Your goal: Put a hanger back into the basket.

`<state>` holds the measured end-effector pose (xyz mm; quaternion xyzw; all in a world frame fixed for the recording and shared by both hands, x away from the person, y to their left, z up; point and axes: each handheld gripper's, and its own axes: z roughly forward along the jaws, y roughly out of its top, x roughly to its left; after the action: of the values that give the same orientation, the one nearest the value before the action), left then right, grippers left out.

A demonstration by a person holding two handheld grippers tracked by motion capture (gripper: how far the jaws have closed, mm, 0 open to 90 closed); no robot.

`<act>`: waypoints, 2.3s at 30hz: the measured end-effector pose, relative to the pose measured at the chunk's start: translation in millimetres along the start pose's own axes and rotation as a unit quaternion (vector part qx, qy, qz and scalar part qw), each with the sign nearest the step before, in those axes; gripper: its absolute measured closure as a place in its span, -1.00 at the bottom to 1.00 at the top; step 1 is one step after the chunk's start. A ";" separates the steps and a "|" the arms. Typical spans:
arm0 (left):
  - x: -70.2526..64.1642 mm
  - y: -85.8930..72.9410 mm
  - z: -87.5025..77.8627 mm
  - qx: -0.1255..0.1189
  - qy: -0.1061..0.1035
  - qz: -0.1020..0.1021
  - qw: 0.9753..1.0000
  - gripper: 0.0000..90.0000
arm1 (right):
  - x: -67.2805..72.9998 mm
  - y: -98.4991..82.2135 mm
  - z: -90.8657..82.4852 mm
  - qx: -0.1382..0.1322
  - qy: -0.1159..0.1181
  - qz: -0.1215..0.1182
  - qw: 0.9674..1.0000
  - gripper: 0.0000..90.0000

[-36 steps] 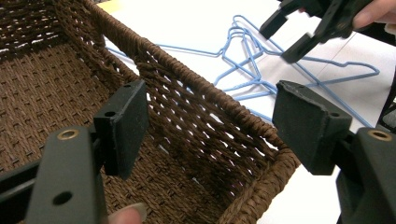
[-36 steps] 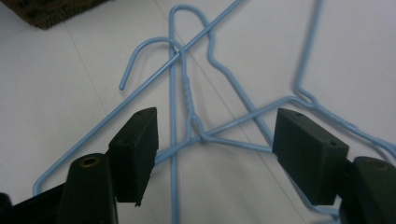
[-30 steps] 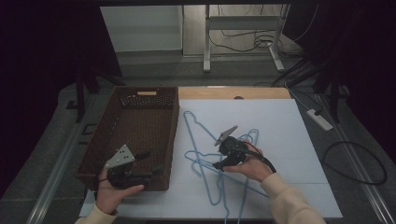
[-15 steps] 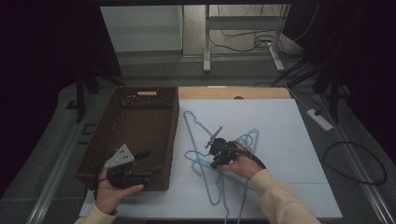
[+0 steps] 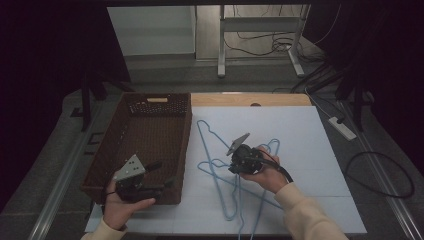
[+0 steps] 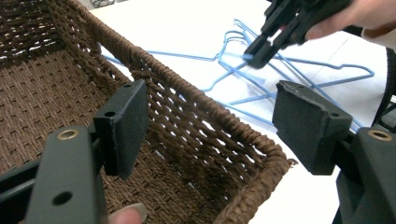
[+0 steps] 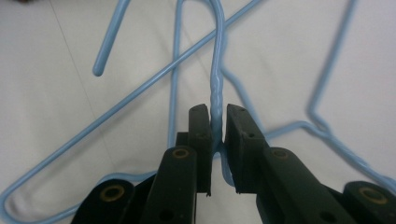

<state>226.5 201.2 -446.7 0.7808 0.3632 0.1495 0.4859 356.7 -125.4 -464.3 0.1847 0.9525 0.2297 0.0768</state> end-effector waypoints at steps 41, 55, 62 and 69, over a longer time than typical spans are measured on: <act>-79.2 68.6 96.8 0.059 -0.112 0.008 0.992 -0.37 | 0.0 -5.6 -102.8 -0.168 -0.105 0.121 0.973 0.92; -89.1 74.1 138.7 0.076 -0.142 -0.015 0.987 0.03 | 13.3 1.1 -111.0 -0.194 -0.126 0.119 0.966 0.92; -85.3 73.2 137.1 0.087 -0.170 -0.024 0.981 0.79 | 15.6 1.4 -112.7 -0.201 -0.131 0.115 0.964 0.91; -76.7 75.9 125.7 0.063 -0.159 -0.043 0.984 0.94 | 19.7 -2.9 -128.8 -0.246 -0.121 0.117 0.955 0.90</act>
<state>279.1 44.8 -432.4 0.8073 0.3236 -0.0207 0.4931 308.0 -172.8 -353.2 0.2966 0.8220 0.4397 0.2073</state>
